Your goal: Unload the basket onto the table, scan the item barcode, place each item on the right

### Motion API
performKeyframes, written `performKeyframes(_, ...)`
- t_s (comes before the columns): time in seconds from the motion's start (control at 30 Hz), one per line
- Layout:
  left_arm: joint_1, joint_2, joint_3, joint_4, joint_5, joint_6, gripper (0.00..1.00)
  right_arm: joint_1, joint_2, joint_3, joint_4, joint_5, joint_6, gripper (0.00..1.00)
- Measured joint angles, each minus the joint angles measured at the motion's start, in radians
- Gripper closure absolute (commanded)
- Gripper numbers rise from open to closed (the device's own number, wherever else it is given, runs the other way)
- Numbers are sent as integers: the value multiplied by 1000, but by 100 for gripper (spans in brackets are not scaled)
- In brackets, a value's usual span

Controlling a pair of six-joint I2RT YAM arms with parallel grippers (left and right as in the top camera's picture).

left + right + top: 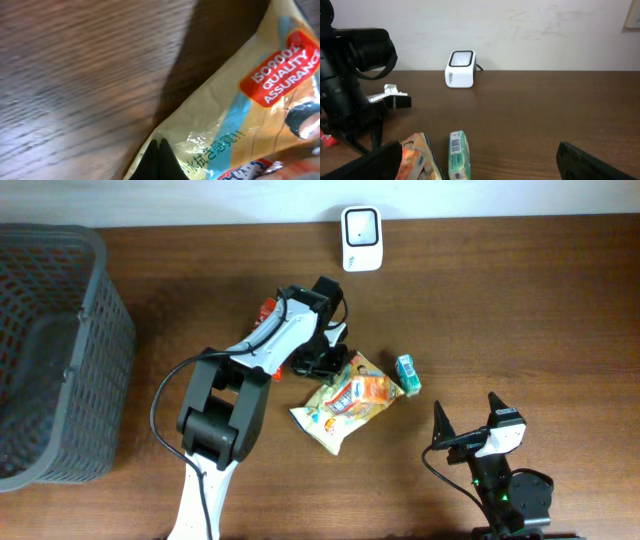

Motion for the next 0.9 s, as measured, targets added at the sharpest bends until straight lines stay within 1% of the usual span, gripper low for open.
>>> performKeyframes(0.1, -1, 3, 30, -60, 3, 0, 100, 0, 0, 0, 0, 0, 0, 2)
performKeyframes(0.13, 5, 8, 89, -131, -13, 0, 100, 0, 0, 0, 0, 0, -1, 2)
performKeyframes(0.17, 15, 8, 143, -171, -33, 0, 96, 0, 0, 0, 0, 0, 0, 2)
performKeyframes(0.2, 25, 8, 200, -212, -60, 0, 80, 0, 0, 0, 0, 0, 0, 1)
performKeyframes(0.23, 40, 8, 282, -260, -112, 2, 67, 0, 0, 0, 0, 0, -1, 2)
performKeyframes(0.27, 55, 6, 342, -283, -163, 4, 41, 0, 0, 0, 0, 0, 0, 2)
performKeyframes(0.3, 69, 3, 402, -303, -229, 4, 37, 0, 0, 0, 0, 0, 0, 2)
performKeyframes(0.33, 84, 0, 435, -309, -283, 8, 29, 0, 0, 0, 0, 0, 0, 2)
performKeyframes(0.37, 97, -4, 450, -307, -325, 10, 18, 0, 0, 0, 0, 0, 0, 2)
performKeyframes(0.4, 114, -6, 455, -301, -364, 6, 1, 0, 0, 0, 0, 0, 0, 2)
performKeyframes(0.47, 146, -6, 448, -277, -412, 9, 1, 0, 0, 0, 0, 0, 0, 2)
performKeyframes(0.53, 173, -6, 406, -216, -445, 8, 1, 0, 0, 0, 0, 0, 0, 2)
performKeyframes(0.6, 172, -7, 342, -150, -422, 39, 1, 0, 0, 0, 0, 0, 0, 2)
performKeyframes(0.67, 161, -6, 253, -89, -340, 113, 1, 0, 0, 0, 0, 0, 0, 2)
performKeyframes(0.7, 154, -6, 230, -53, -325, 130, 1, 0, 0, 0, 0, 0, 0, 2)
performKeyframes(0.77, 139, -6, 182, 31, -326, 151, 1, 0, 0, 0, 0, 0, 0, 1)
performKeyframes(0.83, 126, -6, 146, 82, -360, 162, 0, 0, 0, 0, 0, 0, -1, 2)
performKeyframes(0.9, 119, -6, 119, 141, -408, 168, 7, 0, 0, 0, 0, 0, 0, 2)
